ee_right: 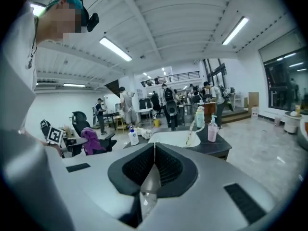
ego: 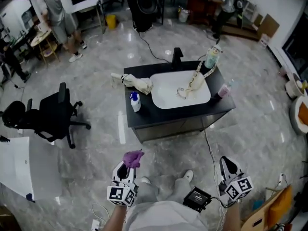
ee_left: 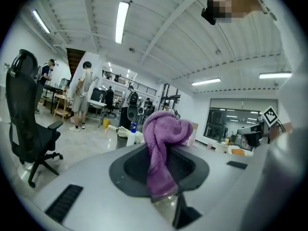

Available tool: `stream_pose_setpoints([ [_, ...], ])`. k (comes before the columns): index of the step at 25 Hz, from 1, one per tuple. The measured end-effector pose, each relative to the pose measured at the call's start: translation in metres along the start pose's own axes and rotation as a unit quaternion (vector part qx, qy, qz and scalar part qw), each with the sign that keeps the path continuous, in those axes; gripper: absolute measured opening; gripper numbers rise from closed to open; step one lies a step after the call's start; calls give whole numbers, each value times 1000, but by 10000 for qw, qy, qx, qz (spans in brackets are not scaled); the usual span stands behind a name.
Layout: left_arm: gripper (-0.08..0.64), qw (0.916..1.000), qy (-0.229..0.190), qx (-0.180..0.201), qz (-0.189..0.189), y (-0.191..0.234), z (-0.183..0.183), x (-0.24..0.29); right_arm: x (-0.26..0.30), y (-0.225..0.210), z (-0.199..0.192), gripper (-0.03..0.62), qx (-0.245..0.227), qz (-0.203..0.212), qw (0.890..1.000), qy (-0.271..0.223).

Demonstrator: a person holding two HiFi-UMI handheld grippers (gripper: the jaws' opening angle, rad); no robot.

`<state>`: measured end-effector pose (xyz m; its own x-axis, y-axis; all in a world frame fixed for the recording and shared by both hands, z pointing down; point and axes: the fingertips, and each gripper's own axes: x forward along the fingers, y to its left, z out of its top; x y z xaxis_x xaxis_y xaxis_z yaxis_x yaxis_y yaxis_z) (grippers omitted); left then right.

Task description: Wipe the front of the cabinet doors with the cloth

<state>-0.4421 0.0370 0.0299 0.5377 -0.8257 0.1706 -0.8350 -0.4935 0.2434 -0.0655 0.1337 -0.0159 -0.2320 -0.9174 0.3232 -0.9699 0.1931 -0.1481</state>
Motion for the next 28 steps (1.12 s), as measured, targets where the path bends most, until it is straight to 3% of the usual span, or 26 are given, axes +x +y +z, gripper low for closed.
stream_pose_setpoints([
  [5, 83, 9987, -235, -2, -450, -15, 60, -31, -66, 36, 47, 29, 209, -329, 9983, -435],
  [11, 83, 9966, -413, 127, -697, -13, 101, -37, -114, 71, 48, 29, 751, -475, 9946, -532],
  [16, 83, 9944, -823, 109, -659, -32, 129, -55, -112, 88, 64, 29, 1070, -153, 9894, -969],
  [19, 83, 9934, -993, 119, -566, -53, 136, -82, -101, 105, 75, 29, 1163, 409, 9850, -1206],
  [24, 83, 9937, -1062, -282, -239, -94, 126, -127, -104, 124, 90, 29, 1208, 1103, 9736, -1592],
  [28, 83, 9940, -1077, -153, 63, -127, 120, -161, -110, 132, 83, 29, 1063, 1516, 9695, -1609],
])
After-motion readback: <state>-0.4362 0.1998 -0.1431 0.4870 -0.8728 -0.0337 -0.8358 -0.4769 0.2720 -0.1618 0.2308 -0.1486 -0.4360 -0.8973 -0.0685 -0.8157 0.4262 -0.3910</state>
